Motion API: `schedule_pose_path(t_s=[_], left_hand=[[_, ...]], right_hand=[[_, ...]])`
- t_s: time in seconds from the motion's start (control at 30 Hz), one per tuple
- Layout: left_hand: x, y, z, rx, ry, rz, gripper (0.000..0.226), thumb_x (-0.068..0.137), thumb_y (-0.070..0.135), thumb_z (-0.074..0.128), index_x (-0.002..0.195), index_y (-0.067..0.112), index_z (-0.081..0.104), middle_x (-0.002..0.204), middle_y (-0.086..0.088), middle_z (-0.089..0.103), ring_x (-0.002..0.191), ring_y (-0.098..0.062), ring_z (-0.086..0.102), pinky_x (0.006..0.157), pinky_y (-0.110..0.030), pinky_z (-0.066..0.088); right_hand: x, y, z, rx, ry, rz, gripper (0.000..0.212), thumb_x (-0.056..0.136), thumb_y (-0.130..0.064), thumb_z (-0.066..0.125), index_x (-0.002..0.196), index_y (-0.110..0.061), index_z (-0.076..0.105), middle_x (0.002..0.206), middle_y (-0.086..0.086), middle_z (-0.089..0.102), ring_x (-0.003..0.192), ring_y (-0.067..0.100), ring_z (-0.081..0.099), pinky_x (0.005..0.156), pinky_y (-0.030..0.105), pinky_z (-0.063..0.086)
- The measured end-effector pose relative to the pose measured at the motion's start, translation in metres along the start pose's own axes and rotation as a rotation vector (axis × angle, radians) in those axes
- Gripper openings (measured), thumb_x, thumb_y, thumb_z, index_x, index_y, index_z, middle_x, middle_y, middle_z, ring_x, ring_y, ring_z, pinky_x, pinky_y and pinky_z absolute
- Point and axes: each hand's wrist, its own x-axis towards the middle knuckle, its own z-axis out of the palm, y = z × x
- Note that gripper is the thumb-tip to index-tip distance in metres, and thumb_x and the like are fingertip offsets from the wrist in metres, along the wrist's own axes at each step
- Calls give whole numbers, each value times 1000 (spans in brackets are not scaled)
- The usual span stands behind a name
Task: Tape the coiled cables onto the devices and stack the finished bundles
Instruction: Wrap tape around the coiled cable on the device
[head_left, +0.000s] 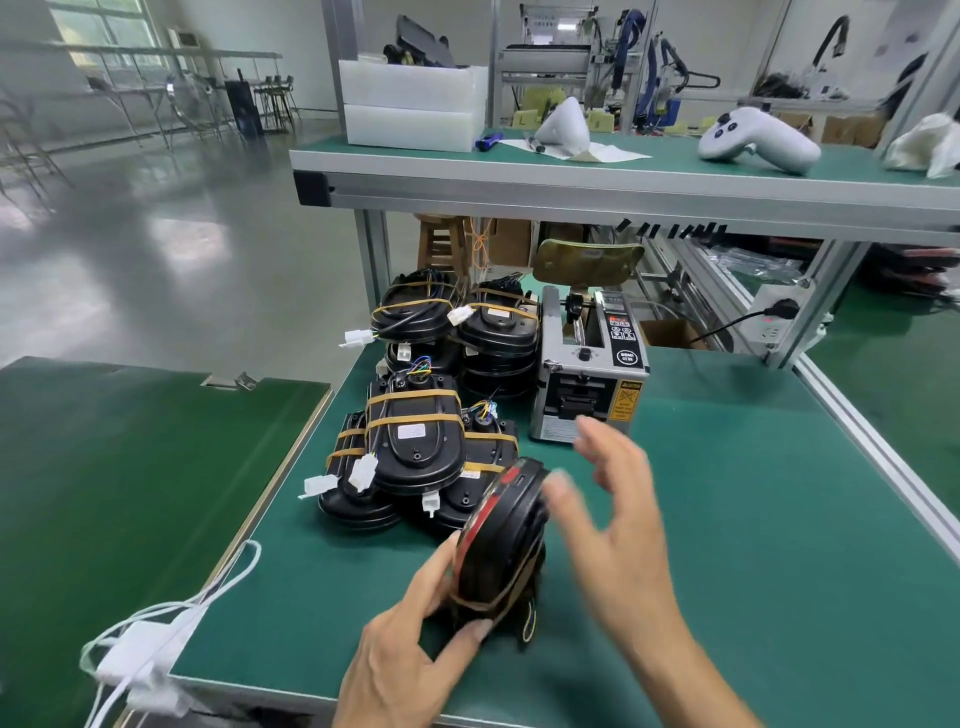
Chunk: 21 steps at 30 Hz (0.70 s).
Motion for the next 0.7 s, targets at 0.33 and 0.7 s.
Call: schedule_pose_path(t_s=[0.33, 0.7], left_hand=[[0, -4, -2, 12, -52, 46, 78, 89, 49, 80, 160, 47, 46, 130, 32, 72, 122, 5, 69, 101, -5, 45], [1, 0, -3, 5, -29, 91, 79, 88, 41, 81, 159, 50, 47, 135, 29, 70, 127, -1, 68, 106, -12, 47]], right_hand=[[93, 51, 16, -212, 106, 507, 40, 103, -29, 54, 141, -22, 64, 117, 4, 77, 119, 29, 65, 112, 53, 43], [112, 60, 36, -94, 255, 577, 18, 98, -24, 58, 93, -11, 70, 97, 12, 77, 100, 36, 69, 93, 46, 55]])
